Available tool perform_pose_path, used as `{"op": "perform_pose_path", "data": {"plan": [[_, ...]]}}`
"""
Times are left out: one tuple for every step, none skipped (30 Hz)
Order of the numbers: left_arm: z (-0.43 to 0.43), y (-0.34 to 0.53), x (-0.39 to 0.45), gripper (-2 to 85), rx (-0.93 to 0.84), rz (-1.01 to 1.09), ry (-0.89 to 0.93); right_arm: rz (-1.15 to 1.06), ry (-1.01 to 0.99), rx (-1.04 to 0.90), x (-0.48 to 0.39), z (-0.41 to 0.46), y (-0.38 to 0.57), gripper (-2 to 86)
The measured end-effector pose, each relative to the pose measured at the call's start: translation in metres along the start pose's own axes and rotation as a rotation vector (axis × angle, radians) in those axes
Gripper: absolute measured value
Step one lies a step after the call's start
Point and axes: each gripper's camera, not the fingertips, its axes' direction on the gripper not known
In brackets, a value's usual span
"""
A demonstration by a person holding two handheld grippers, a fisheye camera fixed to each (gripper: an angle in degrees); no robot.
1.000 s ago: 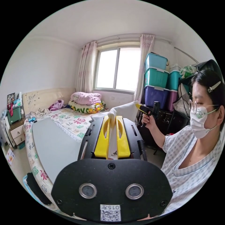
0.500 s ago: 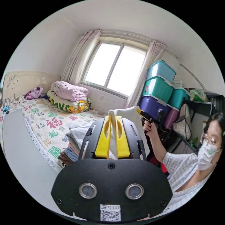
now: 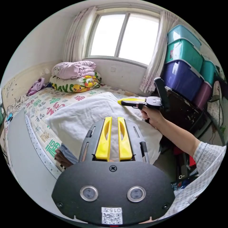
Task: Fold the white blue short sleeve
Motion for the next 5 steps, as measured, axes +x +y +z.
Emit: {"op": "perform_pose_path", "data": {"plan": [[0.027, 0.003, 0.012, 2.5, -0.061, 0.025, -0.033, 0.008, 0.033, 0.026, 0.016, -0.004, 0.009, 0.6], [0.051, 0.011, 0.018, 2.1, -0.093, 0.018, -0.099, 0.015, 0.052, 0.031, 0.026, -0.004, 0.015, 0.9], [0.056, 0.016, 0.021, 2.0, -0.060, 0.022, -0.112, 0.038, 0.096, 0.017, 0.048, -0.001, 0.028, 2.5], [0.063, 0.024, 0.025, 1.8, -0.019, 0.033, -0.123, 0.056, 0.121, 0.000, 0.061, 0.004, 0.035, 3.8], [0.071, 0.026, 0.028, 1.7, -0.024, 0.029, -0.125, 0.077, 0.168, -0.069, 0.087, 0.017, 0.051, 6.4]]}}
